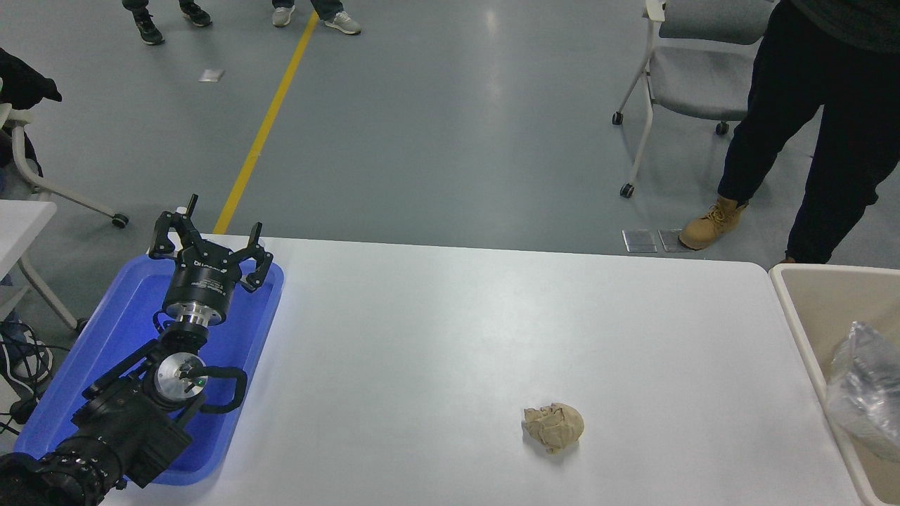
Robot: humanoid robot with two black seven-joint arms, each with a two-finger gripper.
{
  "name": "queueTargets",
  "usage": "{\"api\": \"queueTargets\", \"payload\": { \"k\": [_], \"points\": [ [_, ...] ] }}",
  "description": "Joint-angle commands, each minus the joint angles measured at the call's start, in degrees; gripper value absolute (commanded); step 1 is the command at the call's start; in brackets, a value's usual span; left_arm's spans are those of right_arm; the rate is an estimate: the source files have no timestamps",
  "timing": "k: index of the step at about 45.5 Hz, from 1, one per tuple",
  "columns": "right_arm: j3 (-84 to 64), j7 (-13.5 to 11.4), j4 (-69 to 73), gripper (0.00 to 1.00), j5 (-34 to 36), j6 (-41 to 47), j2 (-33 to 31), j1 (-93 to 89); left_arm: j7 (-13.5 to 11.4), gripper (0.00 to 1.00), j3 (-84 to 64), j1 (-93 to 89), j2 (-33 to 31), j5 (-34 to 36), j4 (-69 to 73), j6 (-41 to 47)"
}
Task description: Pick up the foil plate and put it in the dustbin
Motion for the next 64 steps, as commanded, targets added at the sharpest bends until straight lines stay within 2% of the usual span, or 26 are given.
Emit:
{"api": "queueTargets", "payload": {
  "k": [1, 14, 25, 42, 53, 64],
  "points": [
    [0.1, 0.1, 0.3, 1.00, 0.0, -0.3, -0.4, 2.5, 0.0, 1.00, 0.0, 0.0, -0.1, 0.0, 0.0, 0.0],
    [-0.3, 0.3, 1.9, 1.00, -0.7, 0.5, 0.2, 14.4, 0.0, 1.00, 0.0, 0.0, 0.0, 0.0, 0.0, 0.0],
    [-6.1, 0.3, 10.2, 1.00, -1.3, 1.9, 0.4, 29.5, 0.0, 1.00, 0.0, 0.1, 0.0, 0.0, 0.0, 0.0],
    [-22.0, 0.3, 23.4, 1.00, -1.2, 3.8, 7.9, 49.1, 0.0, 1.00, 0.0, 0.0, -0.1, 0.0, 0.0, 0.0],
    [-23.6, 0.2, 35.9, 1.00, -1.2, 10.8, 9.7, 58.6, 0.0, 1.00, 0.0, 0.0, 0.0, 0.0, 0.0, 0.0],
    [-25.6, 0.1, 41.1, 1.00, -1.2, 15.1, 11.8, 64.5, 0.0, 1.00, 0.0, 0.0, 0.0, 0.0, 0.0, 0.0]
  ]
}}
